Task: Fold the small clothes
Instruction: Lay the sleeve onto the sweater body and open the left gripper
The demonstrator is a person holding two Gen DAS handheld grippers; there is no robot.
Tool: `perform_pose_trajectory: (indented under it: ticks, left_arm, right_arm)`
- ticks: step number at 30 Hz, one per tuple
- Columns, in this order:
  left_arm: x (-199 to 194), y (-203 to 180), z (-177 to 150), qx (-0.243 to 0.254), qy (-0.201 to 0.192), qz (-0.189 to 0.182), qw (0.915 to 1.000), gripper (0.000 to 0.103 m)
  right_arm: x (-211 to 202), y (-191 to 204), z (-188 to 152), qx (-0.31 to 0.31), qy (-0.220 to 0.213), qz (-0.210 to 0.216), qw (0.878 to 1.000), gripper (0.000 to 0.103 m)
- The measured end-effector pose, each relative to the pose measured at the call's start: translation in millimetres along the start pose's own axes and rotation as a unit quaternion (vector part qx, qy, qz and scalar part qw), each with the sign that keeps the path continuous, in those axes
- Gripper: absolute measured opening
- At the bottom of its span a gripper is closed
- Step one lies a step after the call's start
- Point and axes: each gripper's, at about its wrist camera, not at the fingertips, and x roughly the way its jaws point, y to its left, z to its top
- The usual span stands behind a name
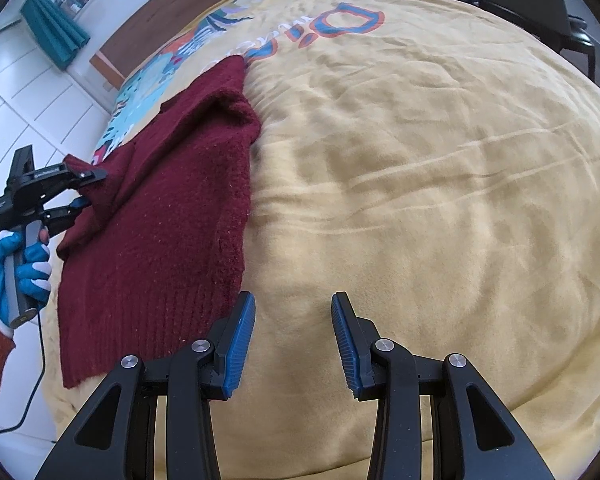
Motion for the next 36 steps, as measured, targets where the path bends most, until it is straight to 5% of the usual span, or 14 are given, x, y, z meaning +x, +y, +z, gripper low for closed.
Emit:
perform_pose_trajectory:
  ticks: [12, 17, 27, 32, 36]
  left_arm:
    - [-33, 30, 6, -0.062, -0.068, -0.005, 0.9957, 0.036]
    - [-18, -3, 13, -0.030, -0.051, -0.035, 0.9976, 0.030]
    - [8, -57, -1, 0.045, -0.002, -0.058, 0.9973, 0.034]
    - [3, -50, 5, 0.052, -0.015, -0.033, 0.9980, 0.036]
    - [-1, -22, 2, 0.047, -0.044, 0.035, 0.9973, 0.036]
  right_arm:
    - [1, -4, -1, 0.007, 0.001, 0.010, 1.000, 0.041]
    - [2, -5, -1, 0.009, 0.001, 0.013, 1.000, 0.041]
    - [0, -12, -1, 0.020, -0.001, 0.017, 1.000, 0.041]
    - [0, -11, -1, 0.018, -0.001, 0.016, 1.000, 0.041]
    - [0, -12, -1, 0.020, -0.002, 0.016, 1.000, 0.041]
